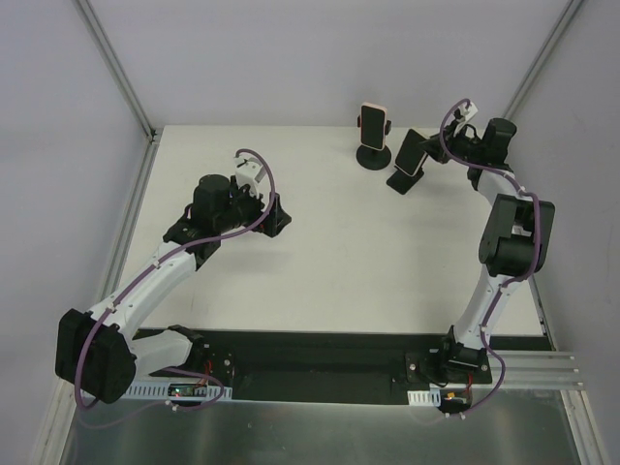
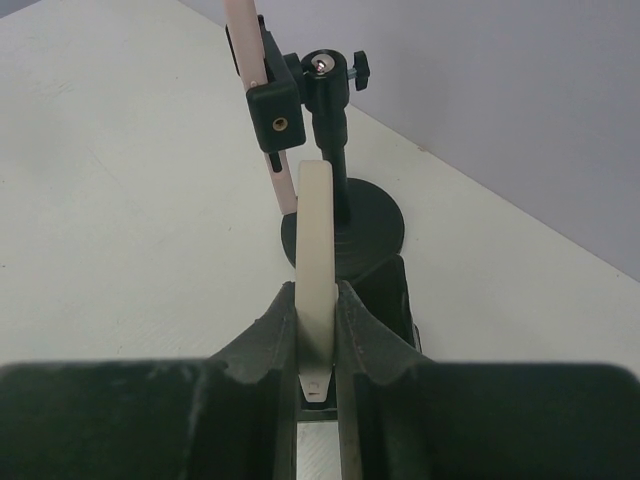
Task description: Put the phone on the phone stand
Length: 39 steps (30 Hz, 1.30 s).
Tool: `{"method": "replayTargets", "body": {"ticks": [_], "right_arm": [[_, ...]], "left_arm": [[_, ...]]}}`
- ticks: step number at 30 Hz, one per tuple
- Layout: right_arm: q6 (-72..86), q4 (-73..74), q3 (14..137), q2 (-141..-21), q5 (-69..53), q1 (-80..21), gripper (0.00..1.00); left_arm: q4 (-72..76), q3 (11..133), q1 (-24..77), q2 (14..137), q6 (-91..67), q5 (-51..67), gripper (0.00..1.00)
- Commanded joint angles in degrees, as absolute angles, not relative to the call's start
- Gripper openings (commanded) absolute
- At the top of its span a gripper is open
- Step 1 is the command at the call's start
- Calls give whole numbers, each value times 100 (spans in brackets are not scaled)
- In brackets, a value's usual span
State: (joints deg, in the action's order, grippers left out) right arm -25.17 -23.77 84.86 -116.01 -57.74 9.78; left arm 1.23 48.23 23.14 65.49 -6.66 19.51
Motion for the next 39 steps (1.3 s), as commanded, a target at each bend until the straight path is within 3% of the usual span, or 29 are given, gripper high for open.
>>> {"method": "replayTargets", "body": {"ticks": [1, 16, 19, 21, 28, 39], "right_arm": [[-2663, -2874, 8754, -11453, -6214, 1099, 0], [-2619, -2523, 9044, -11654, -6434, 1125, 1], [-2777, -2207, 9149, -11716, -6320, 1125, 7], [-2839, -1970, 9228, -11768, -6083, 1125, 20], [-2673, -1819, 9316, -11795, -5476, 1143, 47], [-2513, -1320, 9404, -11506, -4133, 1037, 76]], "left_arm": [[343, 4878, 2241, 6539, -694, 2109, 87], [343, 4904, 2232, 6557, -721, 2223, 87], [343, 4904, 2232, 6557, -729, 2215, 87], [343, 4904, 2232, 6548, -729, 2189, 87], [343, 4913, 2224, 6574, -738, 2197, 87], [299, 4939, 2232, 6486, -756, 2232, 87]]}}
